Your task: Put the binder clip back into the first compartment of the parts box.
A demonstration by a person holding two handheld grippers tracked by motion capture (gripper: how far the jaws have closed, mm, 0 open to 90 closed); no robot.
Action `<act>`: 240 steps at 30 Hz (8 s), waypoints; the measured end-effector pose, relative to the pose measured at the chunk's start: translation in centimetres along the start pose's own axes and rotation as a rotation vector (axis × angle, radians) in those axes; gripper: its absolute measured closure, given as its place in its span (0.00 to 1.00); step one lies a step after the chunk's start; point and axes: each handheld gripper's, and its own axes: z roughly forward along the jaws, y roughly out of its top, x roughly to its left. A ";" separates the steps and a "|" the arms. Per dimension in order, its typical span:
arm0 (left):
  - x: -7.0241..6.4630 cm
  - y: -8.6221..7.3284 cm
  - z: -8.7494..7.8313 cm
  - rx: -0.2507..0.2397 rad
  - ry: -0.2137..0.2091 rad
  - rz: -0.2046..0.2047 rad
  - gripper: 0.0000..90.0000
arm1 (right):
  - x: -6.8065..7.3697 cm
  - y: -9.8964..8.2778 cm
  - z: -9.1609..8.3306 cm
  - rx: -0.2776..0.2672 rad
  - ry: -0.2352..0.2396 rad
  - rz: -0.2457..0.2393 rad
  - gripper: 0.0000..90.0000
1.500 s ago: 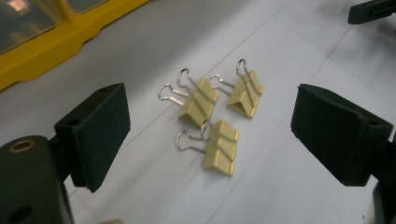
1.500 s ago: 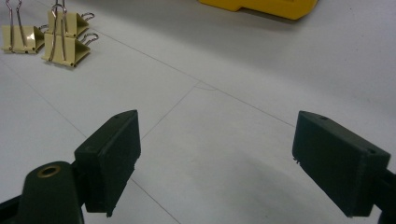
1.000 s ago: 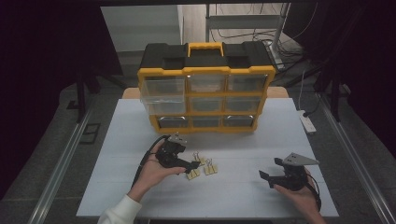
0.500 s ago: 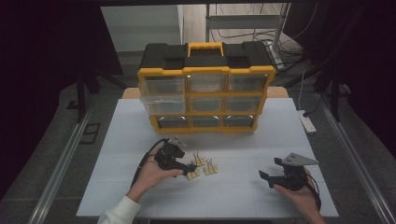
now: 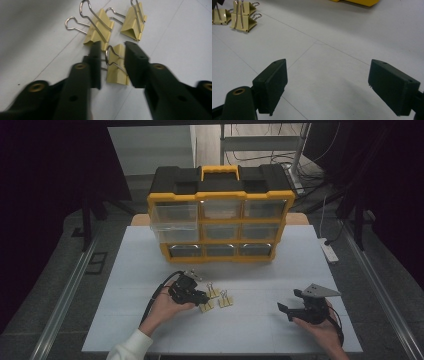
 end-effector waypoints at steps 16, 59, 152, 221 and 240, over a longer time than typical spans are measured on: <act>-0.9 0.0 -1.8 -0.086 -0.111 -0.002 0.99 | -0.1 0.0 -0.2 -0.007 0.007 -0.004 0.17; -4.8 1.9 -13.0 -0.610 -0.075 0.073 0.99 | -0.2 0.0 -0.3 -0.008 -0.009 0.002 0.18; 2.4 8.1 -21.5 -0.769 0.154 -0.056 0.99 | -0.3 -0.1 -0.4 0.002 -0.029 0.009 0.18; 0.3 0.1 -5.2 -0.298 0.042 0.006 0.29 | -0.3 -0.1 -0.3 -0.005 -0.028 -0.005 0.18; 1.8 1.2 -0.3 -0.169 0.059 -0.024 0.27 | -0.4 -0.2 -0.2 0.005 -0.026 -0.007 0.18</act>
